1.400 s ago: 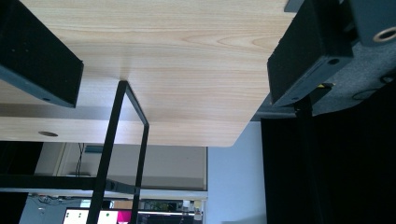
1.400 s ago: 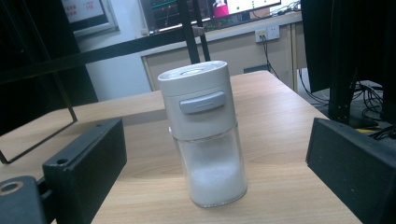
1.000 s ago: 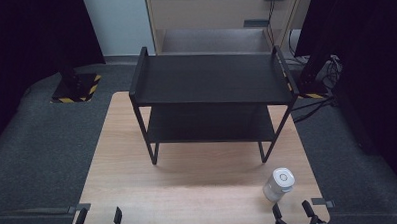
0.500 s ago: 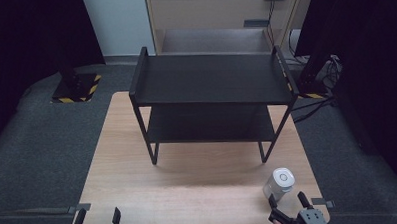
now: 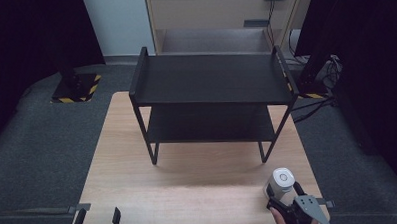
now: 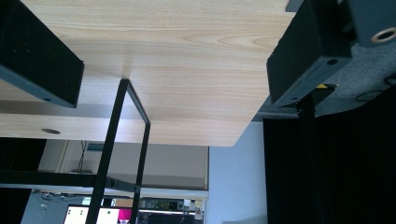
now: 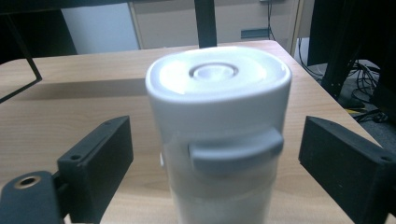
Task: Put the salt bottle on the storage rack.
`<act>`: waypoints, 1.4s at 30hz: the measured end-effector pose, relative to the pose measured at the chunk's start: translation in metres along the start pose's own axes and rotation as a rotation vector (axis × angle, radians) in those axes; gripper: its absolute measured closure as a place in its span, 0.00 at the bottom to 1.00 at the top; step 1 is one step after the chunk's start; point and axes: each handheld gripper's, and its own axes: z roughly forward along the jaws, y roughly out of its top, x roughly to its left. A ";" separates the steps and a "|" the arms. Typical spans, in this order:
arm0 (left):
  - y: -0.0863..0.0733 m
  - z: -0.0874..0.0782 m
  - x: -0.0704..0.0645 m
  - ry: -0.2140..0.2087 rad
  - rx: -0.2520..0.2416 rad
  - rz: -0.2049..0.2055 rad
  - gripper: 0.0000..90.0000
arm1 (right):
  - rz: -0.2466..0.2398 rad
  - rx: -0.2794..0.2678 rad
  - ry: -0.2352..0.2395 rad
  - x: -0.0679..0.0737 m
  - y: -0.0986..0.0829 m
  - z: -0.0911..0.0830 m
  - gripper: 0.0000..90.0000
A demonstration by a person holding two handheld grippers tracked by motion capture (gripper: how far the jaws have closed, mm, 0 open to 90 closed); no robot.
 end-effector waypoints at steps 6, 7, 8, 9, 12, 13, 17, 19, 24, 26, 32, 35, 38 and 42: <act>0.000 0.001 -0.001 -0.002 0.002 0.002 0.04 | 0.008 0.022 0.021 -0.004 0.004 0.007 0.20; 0.000 0.001 -0.001 -0.002 0.002 0.003 0.04 | 0.007 0.022 0.023 -0.005 0.003 0.008 0.21; 0.000 0.001 -0.001 -0.004 0.004 0.003 0.04 | 0.008 0.021 0.024 -0.005 0.003 0.008 0.22; 0.001 0.001 -0.001 -0.005 0.005 0.003 0.04 | 0.007 0.020 0.024 -0.005 0.003 0.009 0.23; 0.001 0.002 -0.002 -0.008 0.007 0.005 0.04 | 0.015 0.006 0.021 -0.006 0.003 0.009 0.29; 0.001 0.002 -0.002 -0.008 0.007 0.004 0.04 | 0.014 0.005 0.022 -0.007 0.004 0.009 0.31; 0.002 0.002 -0.003 -0.010 0.006 0.008 0.04 | -0.014 0.018 0.016 -0.005 0.008 0.011 0.33; 0.002 0.002 -0.003 -0.008 0.005 0.006 0.04 | -0.019 0.017 0.015 -0.005 0.008 0.011 0.33; 0.003 0.003 -0.003 -0.008 0.004 0.008 0.04 | -0.030 0.014 0.004 -0.002 0.008 0.010 0.34; 0.003 0.002 -0.003 -0.008 0.002 0.008 0.04 | -0.008 0.009 0.004 -0.002 0.007 0.008 0.34; 0.005 0.001 -0.002 -0.013 -0.004 0.005 0.04 | -0.008 -0.004 0.036 0.002 0.021 -0.003 0.34; 0.005 0.000 -0.001 -0.016 -0.006 -0.001 0.04 | -0.018 -0.010 0.054 0.008 0.035 -0.010 0.34; 0.006 -0.001 -0.001 -0.016 -0.012 -0.005 0.04 | -0.029 -0.030 0.093 0.014 0.052 -0.016 0.34; 0.006 -0.003 0.000 -0.022 -0.016 -0.008 0.04 | -0.047 -0.058 0.151 0.022 0.075 -0.021 0.34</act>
